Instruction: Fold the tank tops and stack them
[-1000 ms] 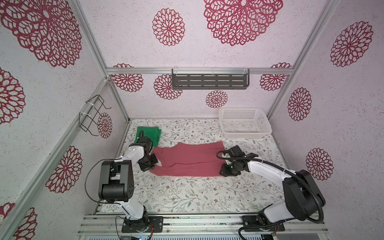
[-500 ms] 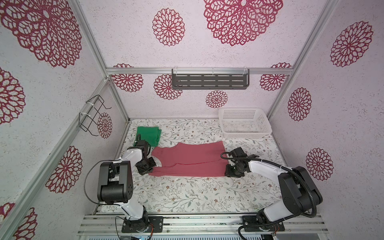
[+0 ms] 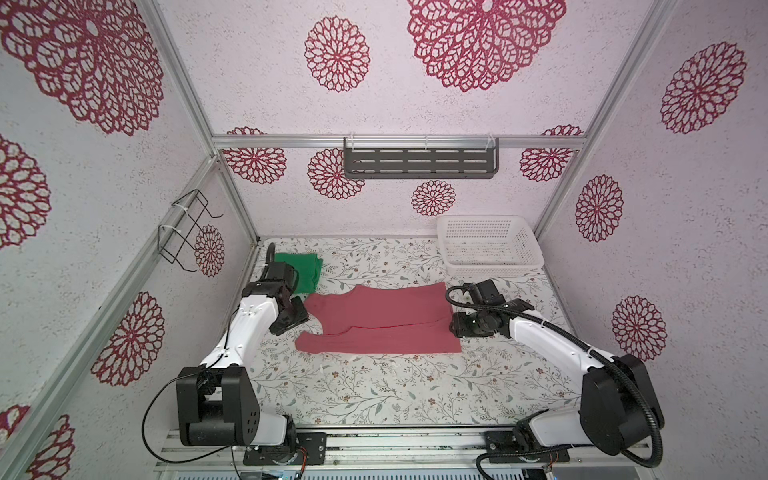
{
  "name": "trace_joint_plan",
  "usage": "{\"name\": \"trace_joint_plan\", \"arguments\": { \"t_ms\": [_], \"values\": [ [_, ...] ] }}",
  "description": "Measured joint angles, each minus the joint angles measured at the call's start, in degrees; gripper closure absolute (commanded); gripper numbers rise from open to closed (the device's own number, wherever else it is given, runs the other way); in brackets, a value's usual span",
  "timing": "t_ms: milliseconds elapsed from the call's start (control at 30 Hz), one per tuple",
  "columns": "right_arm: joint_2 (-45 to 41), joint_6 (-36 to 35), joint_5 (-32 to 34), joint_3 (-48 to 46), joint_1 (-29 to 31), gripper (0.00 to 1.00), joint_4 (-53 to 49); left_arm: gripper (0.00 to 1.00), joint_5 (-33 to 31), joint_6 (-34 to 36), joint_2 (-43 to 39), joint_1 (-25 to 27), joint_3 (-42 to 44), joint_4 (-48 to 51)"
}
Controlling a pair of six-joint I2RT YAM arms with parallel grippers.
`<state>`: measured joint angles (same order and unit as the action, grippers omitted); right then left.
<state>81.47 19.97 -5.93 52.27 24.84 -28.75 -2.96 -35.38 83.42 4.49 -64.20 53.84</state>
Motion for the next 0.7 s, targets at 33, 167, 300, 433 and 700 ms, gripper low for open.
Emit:
{"name": "trace_joint_plan", "arguments": {
  "t_ms": [33, 167, 300, 433, 700],
  "values": [
    [1.0, 0.9, -0.1, 0.0, 0.5, 0.6, 0.7, 0.52, 0.7, -0.9, 1.0, 2.3, -0.5, -0.6],
    [5.8, 3.7, -0.3, 0.0, 2.8, 0.63, 3.7, 0.54, 4.4, -4.7, 9.2, 11.5, -2.5, -6.8],
    [8.5, 5.3, -0.3, -0.1, 3.8, 0.65, 6.3, 0.55, 7.6, -7.4, 17.1, 17.2, -3.1, -12.0],
    [10.2, 6.1, -0.1, -1.0, 3.8, 0.66, 8.4, 0.56, 9.4, -9.1, 22.3, 19.7, -3.1, -14.8],
    [7.5, 7.3, 0.3, -6.8, 4.0, 0.66, 10.7, 0.57, 9.9, -11.9, 18.4, 21.0, 5.0, -22.1]
  ]
}}
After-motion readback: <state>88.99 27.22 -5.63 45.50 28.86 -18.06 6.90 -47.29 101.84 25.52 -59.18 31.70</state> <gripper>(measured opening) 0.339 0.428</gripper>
